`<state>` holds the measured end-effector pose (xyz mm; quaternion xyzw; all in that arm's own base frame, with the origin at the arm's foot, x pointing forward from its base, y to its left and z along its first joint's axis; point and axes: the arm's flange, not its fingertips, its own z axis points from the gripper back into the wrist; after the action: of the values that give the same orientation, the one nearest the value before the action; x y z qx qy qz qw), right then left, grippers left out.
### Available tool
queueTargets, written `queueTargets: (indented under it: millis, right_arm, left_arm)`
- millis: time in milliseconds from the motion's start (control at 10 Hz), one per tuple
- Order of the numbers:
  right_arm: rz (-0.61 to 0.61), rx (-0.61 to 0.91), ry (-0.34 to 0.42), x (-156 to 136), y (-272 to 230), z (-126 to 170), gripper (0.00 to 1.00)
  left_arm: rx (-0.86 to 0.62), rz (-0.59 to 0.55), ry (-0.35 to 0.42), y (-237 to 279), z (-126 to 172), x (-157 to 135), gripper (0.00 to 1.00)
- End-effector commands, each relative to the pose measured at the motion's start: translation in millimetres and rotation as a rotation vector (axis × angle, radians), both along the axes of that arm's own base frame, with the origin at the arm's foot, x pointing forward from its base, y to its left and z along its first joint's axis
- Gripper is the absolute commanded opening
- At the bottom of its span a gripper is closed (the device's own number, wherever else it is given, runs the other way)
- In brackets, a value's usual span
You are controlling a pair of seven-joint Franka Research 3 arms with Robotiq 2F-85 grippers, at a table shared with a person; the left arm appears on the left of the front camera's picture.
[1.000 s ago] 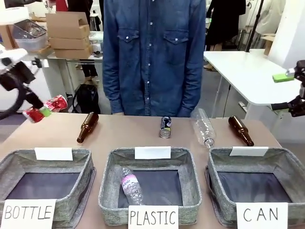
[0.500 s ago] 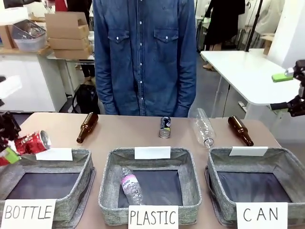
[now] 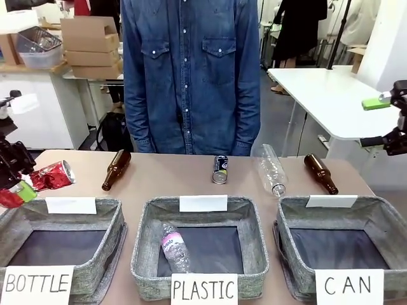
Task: Sort the can waste into the basket.
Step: Pick up the can waste from the table and place it in the right Fabric basket.
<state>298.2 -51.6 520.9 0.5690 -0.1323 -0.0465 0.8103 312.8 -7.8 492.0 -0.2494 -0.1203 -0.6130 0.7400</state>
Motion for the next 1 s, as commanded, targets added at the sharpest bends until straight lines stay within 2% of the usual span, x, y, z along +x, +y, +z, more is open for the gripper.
queueTargets:
  millis: [0, 100, 200, 300, 500, 600, 800, 900]
  right_arm:
    - [0.0, 0.0, 0.0, 0.0, 0.0, 0.0, 1.0]
    - [-0.022, -0.052, -0.002, -8.8, -6.0, 10.7, 1.0]
    - [-0.084, -0.097, 0.022, -22.3, -26.8, 21.7, 1.0]
    - [-0.122, -0.114, 0.044, -40.8, -58.9, 33.0, 1.0]
    - [-0.247, -0.209, 0.054, -87.6, -139.2, 51.2, 1.0]
    - [-0.281, -0.229, 0.035, -110.7, -166.8, 56.2, 1.0]
    - [-0.294, -0.286, -0.005, -154.1, -199.1, 52.6, 1.0]
    - [-0.339, -0.234, -0.045, -165.6, -206.5, 44.4, 1.0]
  left_arm:
    - [-0.13, -0.078, -0.028, -74.3, 1.2, 1.9, 0.4]
    - [-0.165, -0.092, 0.004, -145.0, 10.0, 7.2, 0.4]
    - [-0.188, -0.122, 0.003, -223.0, 19.4, 3.4, 0.4]
    - [-0.176, -0.196, -0.038, -285.2, 24.8, -7.6, 0.4]
    - [-0.206, -0.241, -0.084, -400.1, 28.4, -22.0, 0.4]
    - [-0.192, -0.253, -0.104, -456.1, 24.4, -22.2, 0.4]
    - [-0.16, -0.356, -0.103, -560.4, 10.5, -9.6, 0.4]
    - [-0.191, -0.316, -0.155, -608.7, 1.4, 4.6, 0.4]
